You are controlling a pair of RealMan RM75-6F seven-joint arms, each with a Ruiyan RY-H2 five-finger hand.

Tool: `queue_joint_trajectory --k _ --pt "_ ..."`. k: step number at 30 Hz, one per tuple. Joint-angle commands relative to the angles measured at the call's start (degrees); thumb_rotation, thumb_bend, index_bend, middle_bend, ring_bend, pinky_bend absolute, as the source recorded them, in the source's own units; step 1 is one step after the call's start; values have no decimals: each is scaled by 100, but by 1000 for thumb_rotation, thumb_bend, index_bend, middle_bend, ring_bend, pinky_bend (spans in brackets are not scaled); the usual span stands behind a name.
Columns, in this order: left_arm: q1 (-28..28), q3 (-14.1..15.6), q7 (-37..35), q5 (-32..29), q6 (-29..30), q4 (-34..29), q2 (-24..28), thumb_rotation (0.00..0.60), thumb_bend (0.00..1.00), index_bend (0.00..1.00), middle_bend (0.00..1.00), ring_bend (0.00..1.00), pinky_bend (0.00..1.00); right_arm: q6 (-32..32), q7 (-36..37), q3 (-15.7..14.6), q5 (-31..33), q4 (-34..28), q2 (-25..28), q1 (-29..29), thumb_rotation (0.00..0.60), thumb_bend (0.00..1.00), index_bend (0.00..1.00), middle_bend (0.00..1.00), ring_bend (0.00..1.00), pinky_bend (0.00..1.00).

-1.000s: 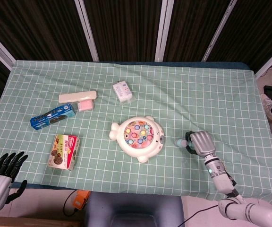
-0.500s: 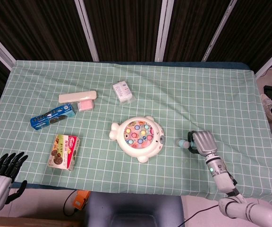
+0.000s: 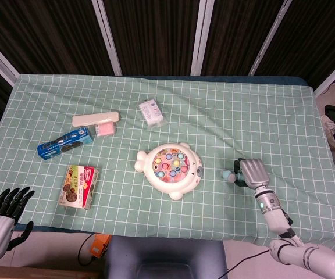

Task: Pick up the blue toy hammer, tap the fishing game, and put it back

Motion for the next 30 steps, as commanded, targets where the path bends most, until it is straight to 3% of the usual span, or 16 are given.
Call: queue_joint_trajectory --k 1,12,30 --pt "-1 -3 3 -5 -2 -1 0 600 413 0 63 0 19 -51 -21 50 56 7 9 12 600 409 694 579 637 674" --pt "2 -2 23 -2 -1 0 -10 600 413 0 63 0 19 -168 -18 159 181 63 50 20 600 380 595 510 600 641" --pt "-8 -12 53 -28 -30 -12 -17 600 414 0 64 0 18 -252 -89 354 396 101 60 84 600 375 553 479 588 633"
